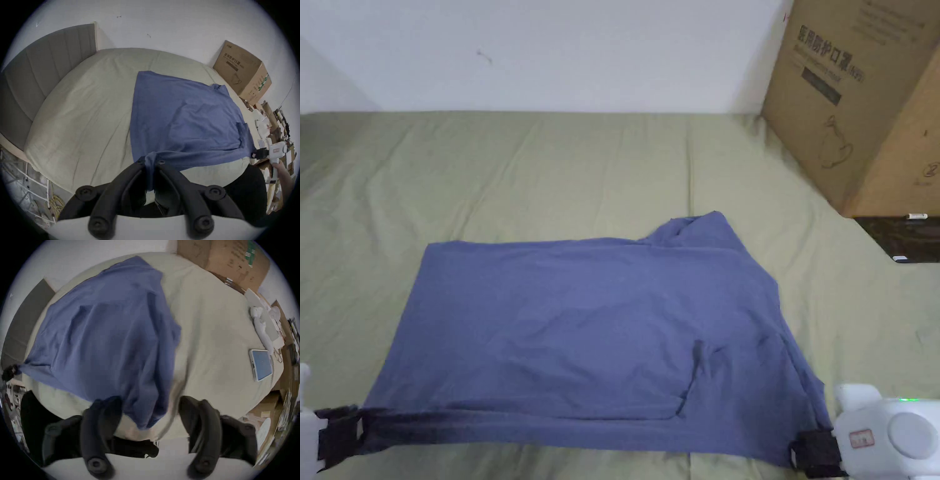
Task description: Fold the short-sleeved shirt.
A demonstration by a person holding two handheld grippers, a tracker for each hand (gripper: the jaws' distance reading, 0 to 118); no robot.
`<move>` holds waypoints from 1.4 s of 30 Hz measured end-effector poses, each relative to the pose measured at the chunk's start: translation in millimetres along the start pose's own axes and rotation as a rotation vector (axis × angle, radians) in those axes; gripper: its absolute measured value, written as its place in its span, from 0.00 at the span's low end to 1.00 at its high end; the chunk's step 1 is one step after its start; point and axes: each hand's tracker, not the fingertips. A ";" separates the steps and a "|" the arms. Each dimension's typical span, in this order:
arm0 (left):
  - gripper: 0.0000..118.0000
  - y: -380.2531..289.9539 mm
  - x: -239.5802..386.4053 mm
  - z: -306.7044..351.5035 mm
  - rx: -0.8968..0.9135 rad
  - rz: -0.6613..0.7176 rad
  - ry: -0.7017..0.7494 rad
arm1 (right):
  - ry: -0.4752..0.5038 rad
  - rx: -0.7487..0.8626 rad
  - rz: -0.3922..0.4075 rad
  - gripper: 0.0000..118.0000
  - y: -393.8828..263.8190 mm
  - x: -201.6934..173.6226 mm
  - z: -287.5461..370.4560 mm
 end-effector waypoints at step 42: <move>0.94 92.1 -13.2 -61.4 0.087 0.151 -0.094 | 0.311 0.345 -0.325 0.95 120.6 -12.1 64.5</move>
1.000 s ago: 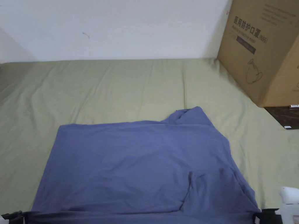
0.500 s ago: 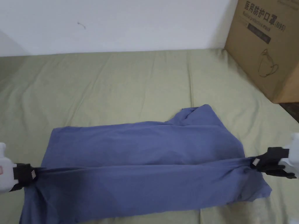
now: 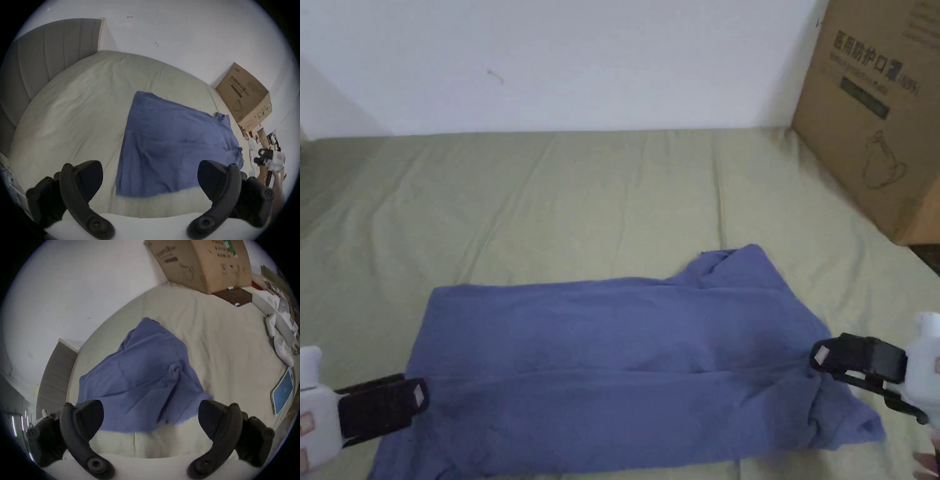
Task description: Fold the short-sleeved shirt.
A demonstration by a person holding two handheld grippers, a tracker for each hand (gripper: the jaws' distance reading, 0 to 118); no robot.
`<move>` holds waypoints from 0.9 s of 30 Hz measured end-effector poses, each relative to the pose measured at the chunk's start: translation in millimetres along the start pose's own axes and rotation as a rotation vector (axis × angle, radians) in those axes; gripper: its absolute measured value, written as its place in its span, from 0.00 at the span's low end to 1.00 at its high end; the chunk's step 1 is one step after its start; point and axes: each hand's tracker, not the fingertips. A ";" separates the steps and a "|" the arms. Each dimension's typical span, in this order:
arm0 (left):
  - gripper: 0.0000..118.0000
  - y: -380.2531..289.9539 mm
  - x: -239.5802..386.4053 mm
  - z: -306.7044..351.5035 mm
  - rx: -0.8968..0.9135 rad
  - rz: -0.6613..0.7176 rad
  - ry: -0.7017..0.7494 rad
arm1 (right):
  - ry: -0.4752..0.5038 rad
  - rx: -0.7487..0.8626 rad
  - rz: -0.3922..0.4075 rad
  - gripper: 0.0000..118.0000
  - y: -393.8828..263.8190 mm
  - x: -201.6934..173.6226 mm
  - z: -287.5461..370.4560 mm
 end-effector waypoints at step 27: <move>0.52 -46.6 -42.5 -94.7 -0.244 -0.139 0.179 | -0.051 0.030 0.246 0.00 -55.5 -21.4 18.3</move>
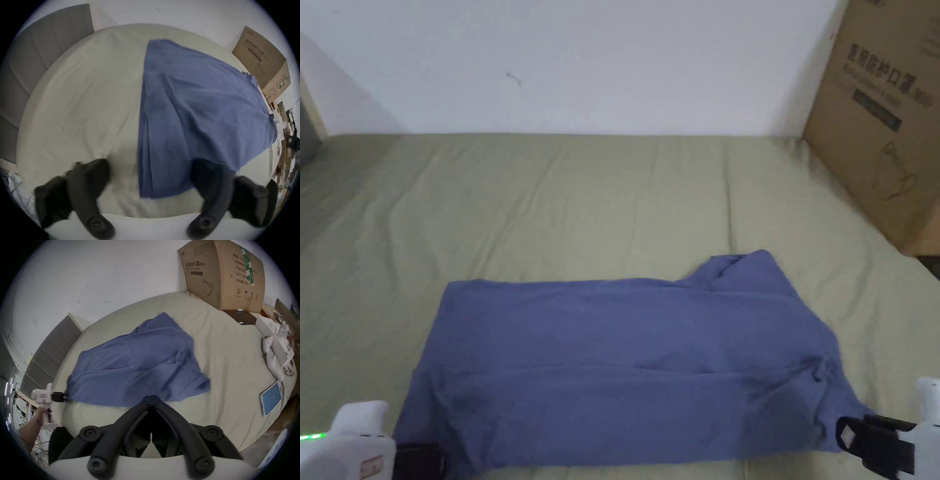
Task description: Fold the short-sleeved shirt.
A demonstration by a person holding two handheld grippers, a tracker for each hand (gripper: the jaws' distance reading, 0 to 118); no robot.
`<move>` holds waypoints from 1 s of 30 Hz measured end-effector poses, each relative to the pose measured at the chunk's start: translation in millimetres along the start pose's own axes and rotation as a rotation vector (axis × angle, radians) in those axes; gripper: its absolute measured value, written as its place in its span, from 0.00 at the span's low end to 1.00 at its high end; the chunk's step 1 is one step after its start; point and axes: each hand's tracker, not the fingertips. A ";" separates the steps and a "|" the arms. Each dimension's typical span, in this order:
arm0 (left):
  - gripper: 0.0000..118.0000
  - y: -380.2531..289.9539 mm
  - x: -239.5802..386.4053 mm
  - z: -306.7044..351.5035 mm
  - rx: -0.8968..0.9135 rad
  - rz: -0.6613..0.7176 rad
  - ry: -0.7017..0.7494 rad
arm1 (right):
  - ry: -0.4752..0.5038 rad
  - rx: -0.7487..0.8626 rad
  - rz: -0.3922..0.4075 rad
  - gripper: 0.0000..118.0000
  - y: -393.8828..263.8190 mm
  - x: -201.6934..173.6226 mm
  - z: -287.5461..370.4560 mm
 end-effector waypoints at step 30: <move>0.02 -10.4 3.5 112.8 0.115 -0.003 -0.066 | -0.135 -0.245 0.009 0.03 9.3 73.1 -16.3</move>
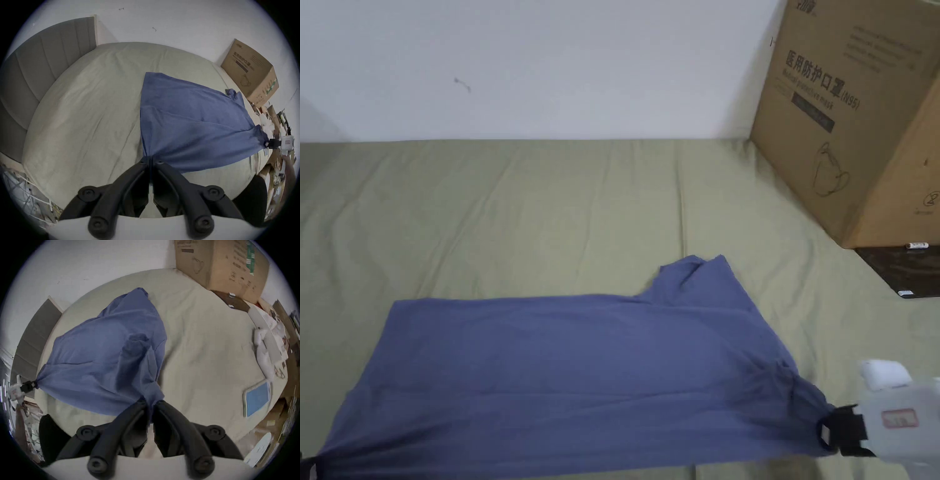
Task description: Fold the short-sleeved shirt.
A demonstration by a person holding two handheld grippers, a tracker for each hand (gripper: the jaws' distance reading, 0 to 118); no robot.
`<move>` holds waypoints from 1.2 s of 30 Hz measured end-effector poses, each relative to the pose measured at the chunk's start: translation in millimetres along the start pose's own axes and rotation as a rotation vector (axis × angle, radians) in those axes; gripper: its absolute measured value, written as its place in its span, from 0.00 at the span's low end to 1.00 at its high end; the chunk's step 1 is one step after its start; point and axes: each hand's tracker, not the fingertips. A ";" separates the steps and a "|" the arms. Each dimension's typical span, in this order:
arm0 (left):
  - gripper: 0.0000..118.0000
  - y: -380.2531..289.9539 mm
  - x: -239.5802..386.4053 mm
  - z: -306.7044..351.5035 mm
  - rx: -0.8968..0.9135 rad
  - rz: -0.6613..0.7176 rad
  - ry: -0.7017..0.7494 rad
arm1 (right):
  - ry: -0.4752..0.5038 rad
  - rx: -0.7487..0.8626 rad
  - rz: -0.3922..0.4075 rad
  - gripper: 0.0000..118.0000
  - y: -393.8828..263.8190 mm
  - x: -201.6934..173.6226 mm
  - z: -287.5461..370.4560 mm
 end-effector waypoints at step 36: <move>0.32 148.8 26.1 -77.9 0.072 -0.079 -0.109 | 0.141 0.288 0.134 0.00 43.9 -134.7 40.4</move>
